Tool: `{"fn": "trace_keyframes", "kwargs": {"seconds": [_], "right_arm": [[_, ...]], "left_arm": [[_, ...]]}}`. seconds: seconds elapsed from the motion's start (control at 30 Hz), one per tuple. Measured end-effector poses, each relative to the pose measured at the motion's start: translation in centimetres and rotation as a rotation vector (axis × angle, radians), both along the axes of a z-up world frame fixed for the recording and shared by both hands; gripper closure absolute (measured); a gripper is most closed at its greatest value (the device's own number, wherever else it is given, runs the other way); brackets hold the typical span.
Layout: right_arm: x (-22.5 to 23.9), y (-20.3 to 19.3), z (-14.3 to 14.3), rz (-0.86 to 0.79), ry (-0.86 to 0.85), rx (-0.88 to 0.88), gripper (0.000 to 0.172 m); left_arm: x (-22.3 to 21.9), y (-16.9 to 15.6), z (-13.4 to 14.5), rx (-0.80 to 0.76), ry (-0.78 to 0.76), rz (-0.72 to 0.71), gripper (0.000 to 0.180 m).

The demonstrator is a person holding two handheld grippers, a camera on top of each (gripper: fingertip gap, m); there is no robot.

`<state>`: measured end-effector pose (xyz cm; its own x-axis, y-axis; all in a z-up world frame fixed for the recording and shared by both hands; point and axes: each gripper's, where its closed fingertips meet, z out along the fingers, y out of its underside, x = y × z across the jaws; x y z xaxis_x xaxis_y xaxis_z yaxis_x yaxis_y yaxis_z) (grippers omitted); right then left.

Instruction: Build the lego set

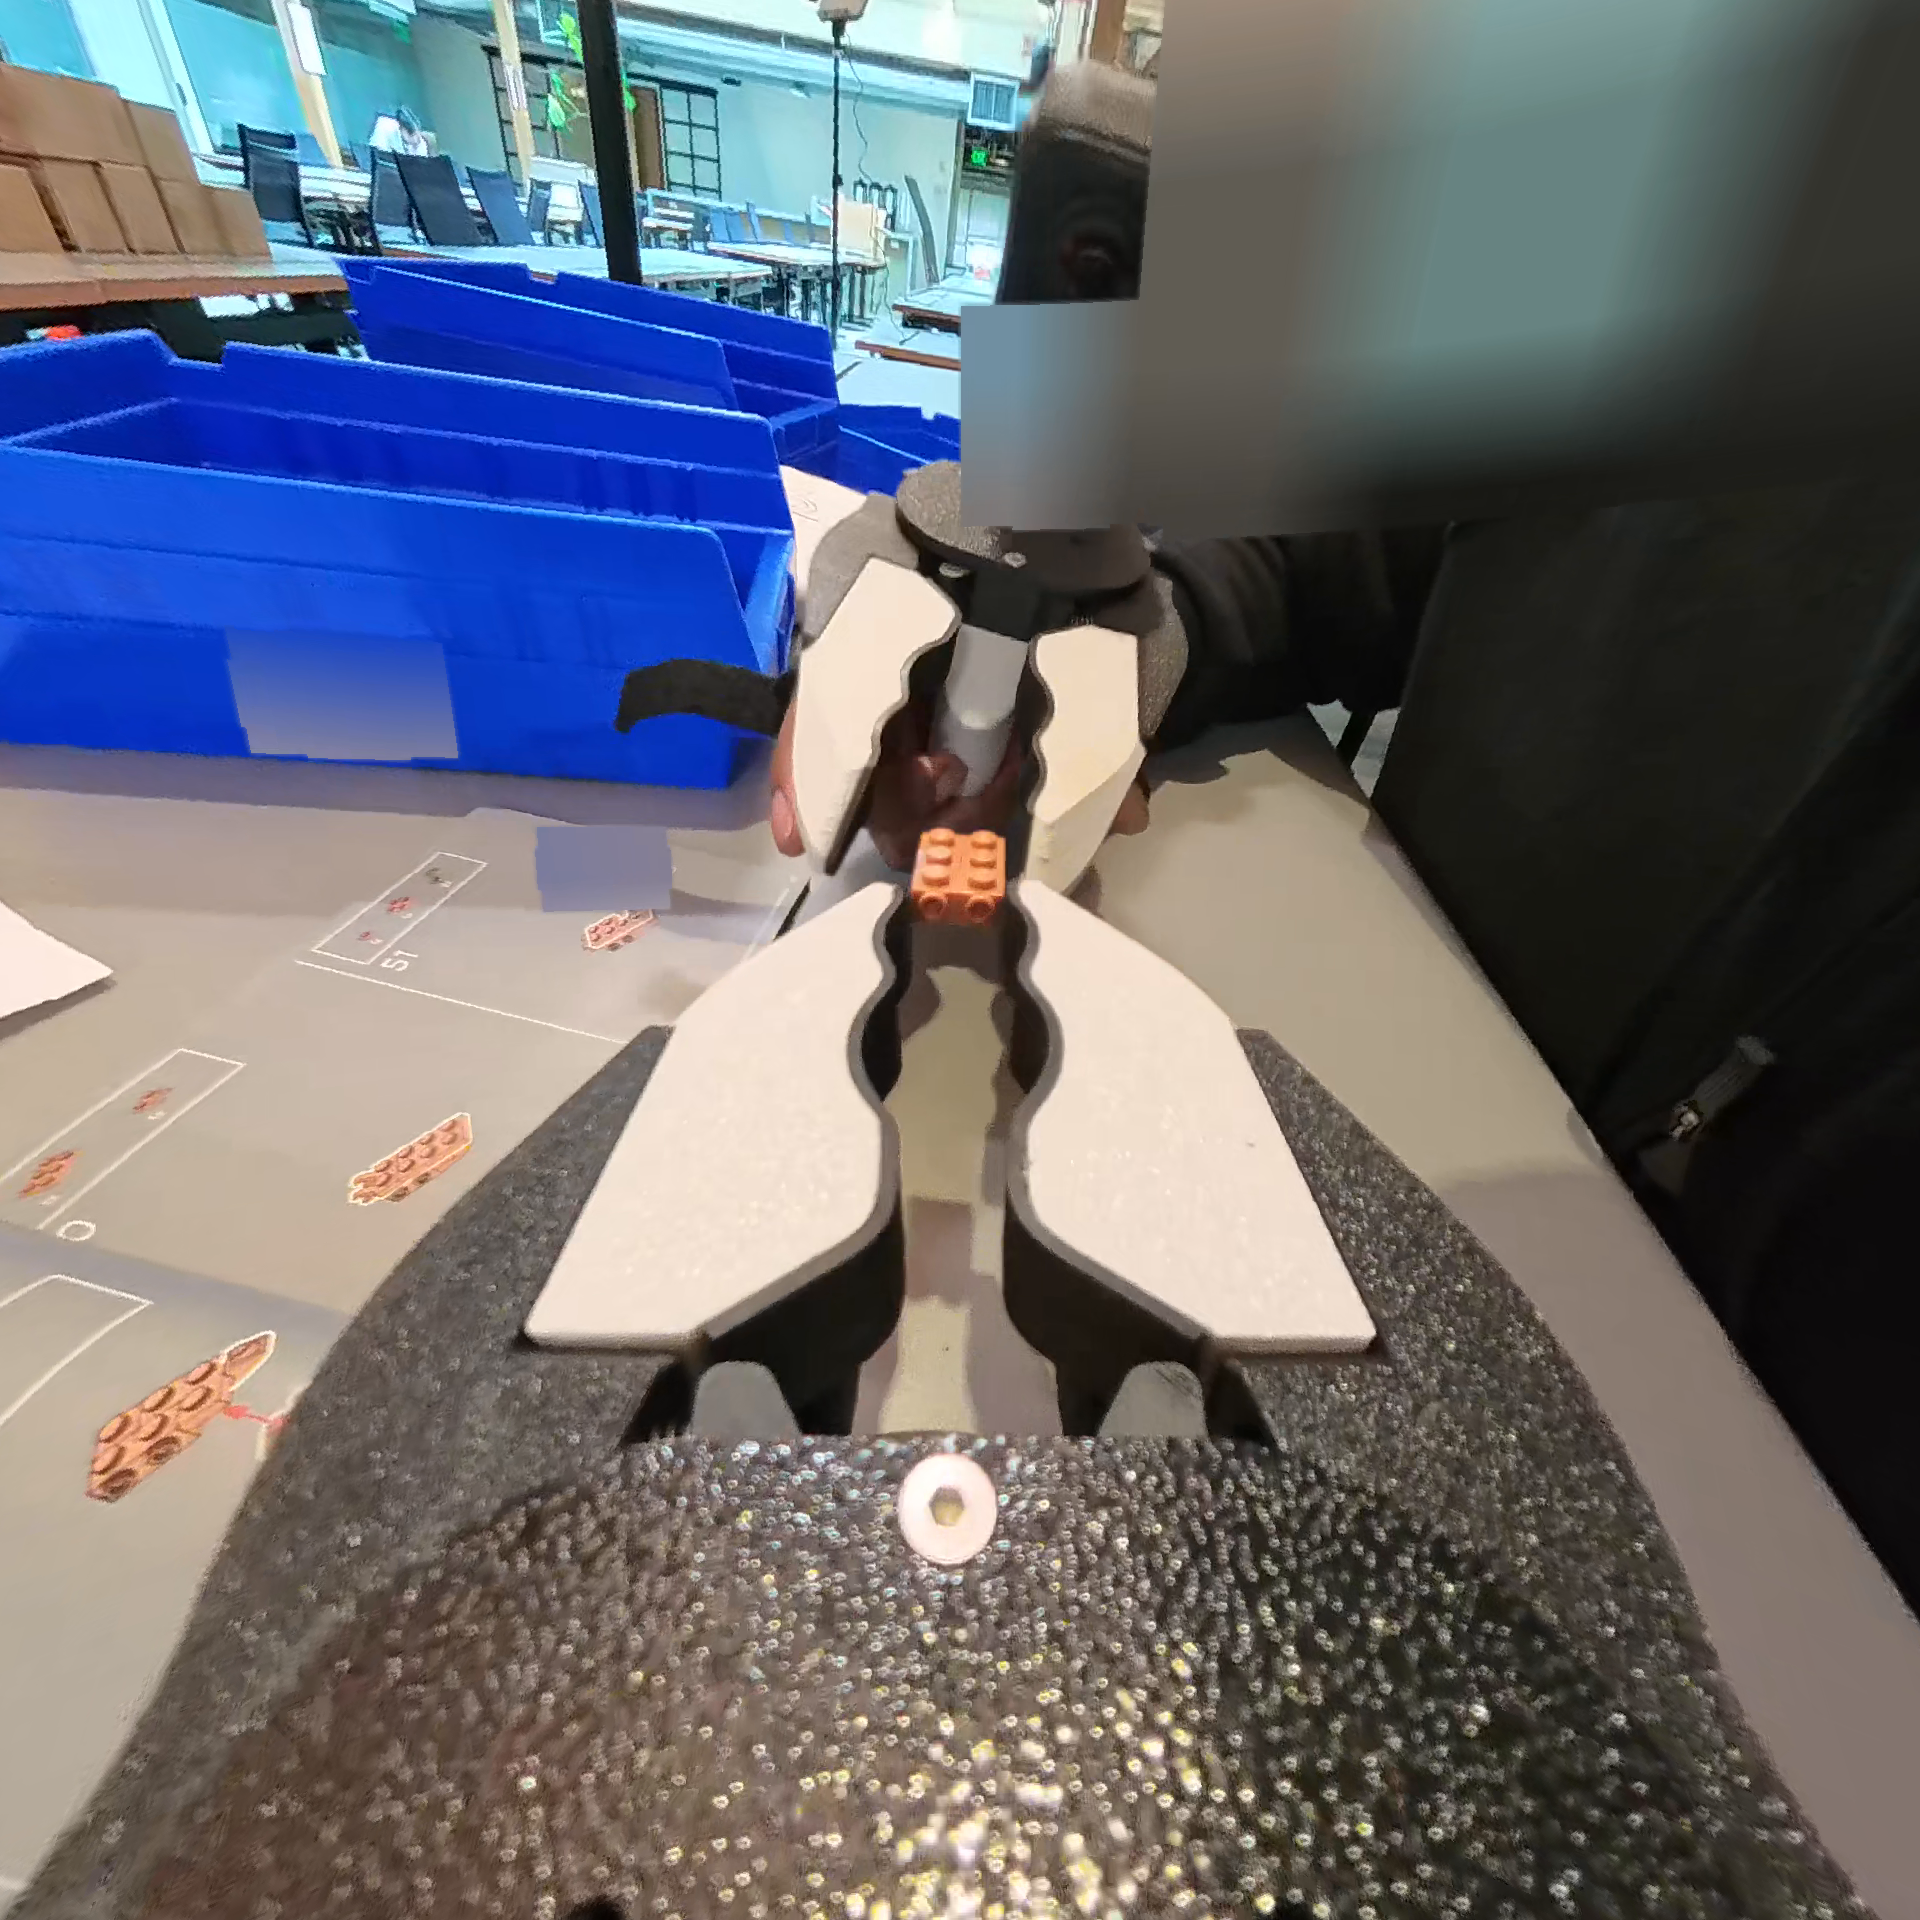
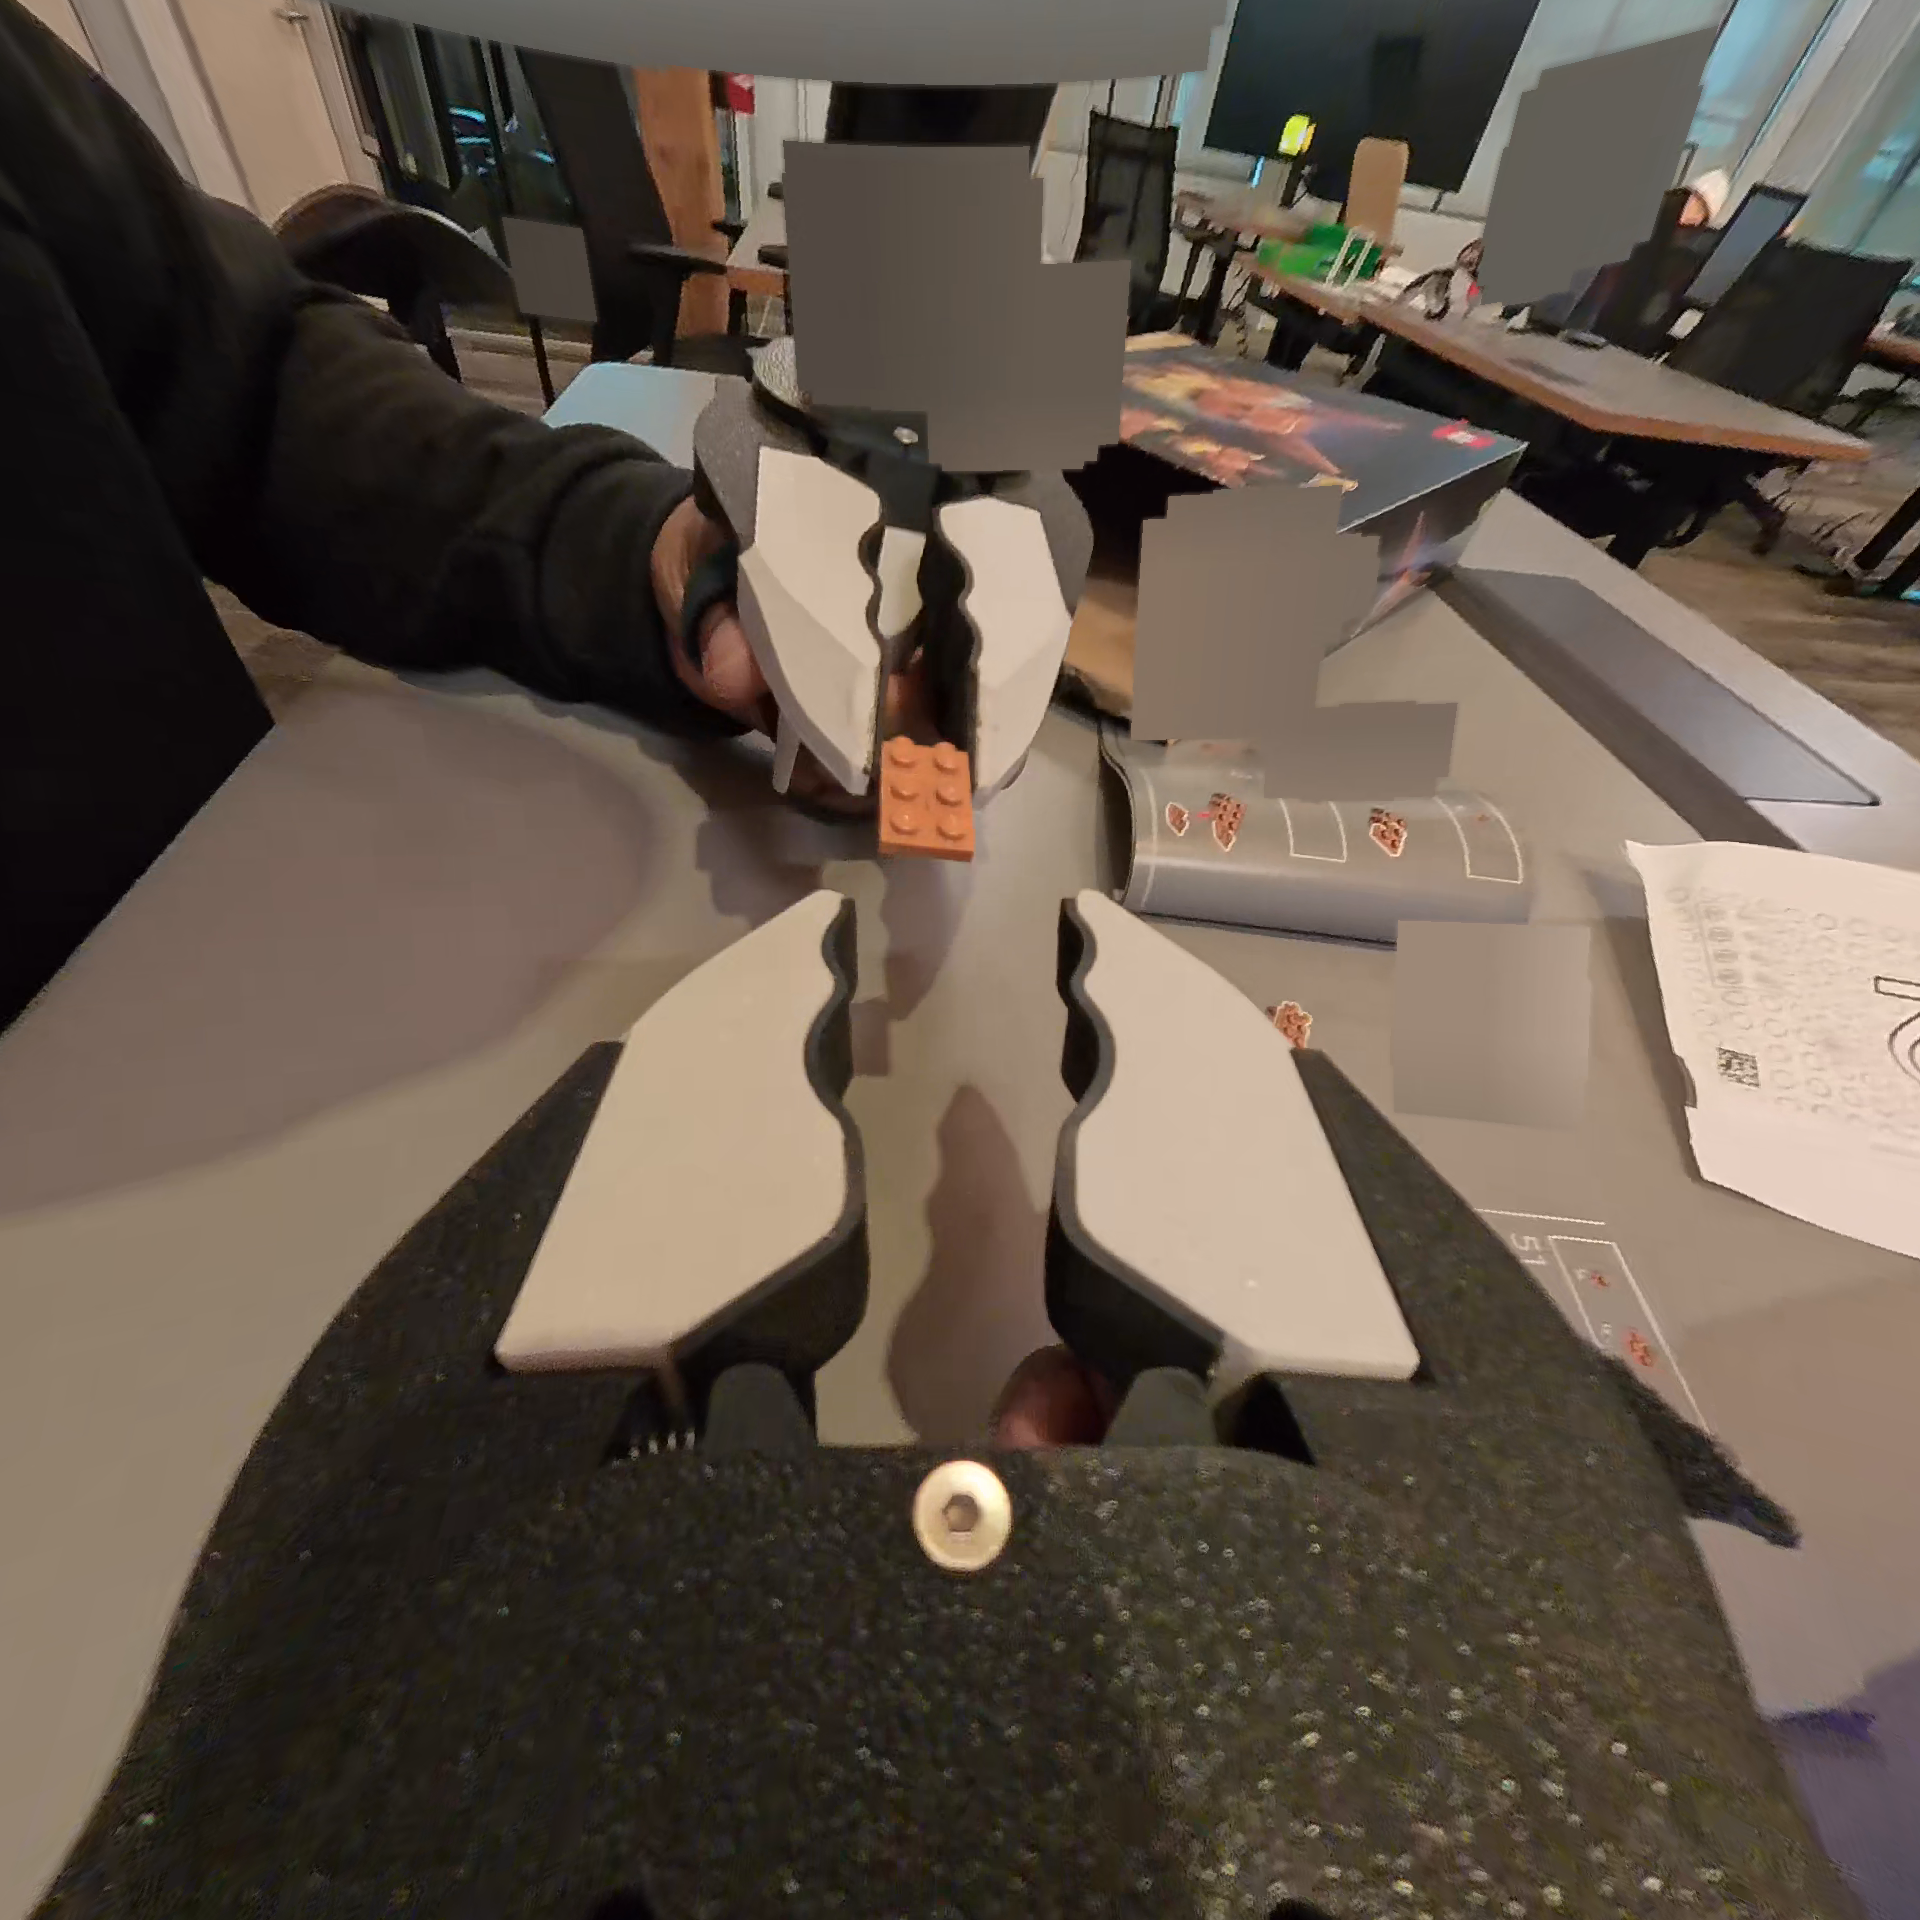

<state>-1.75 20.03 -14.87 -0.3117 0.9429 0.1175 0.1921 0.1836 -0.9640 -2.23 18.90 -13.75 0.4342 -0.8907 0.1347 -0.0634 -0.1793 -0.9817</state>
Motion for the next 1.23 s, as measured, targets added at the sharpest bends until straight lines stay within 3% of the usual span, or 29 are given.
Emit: {"fn": "trace_keyframes", "kwargs": {"seconds": [0.23, 0.6, 1.1, 1.23], "right_arm": [[-0.1, 0.2, 0.5, -0.038, 0.089, 0.021, 0.137], [-0.2, 1.2, 1.7, -0.086, 0.188, 0.015, 0.141], [-0.1, 3.5, 2.4, -0.114, 0.179, -0.207, 0.154], [-0.1, 3.6, 2.4, -0.116, 0.183, -0.216, 0.165]], "left_arm": [[-0.3, 0.5, 0.4, -0.039, -0.060, 0.028, 0.165], [-1.7, 1.3, 1.5, -0.189, -0.285, 0.059, 0.165], [-2.1, 1.3, 1.7, -0.161, -0.295, 0.081, 0.165], [-2.1, 1.4, 1.6, -0.160, -0.287, 0.091, 0.165]]}}
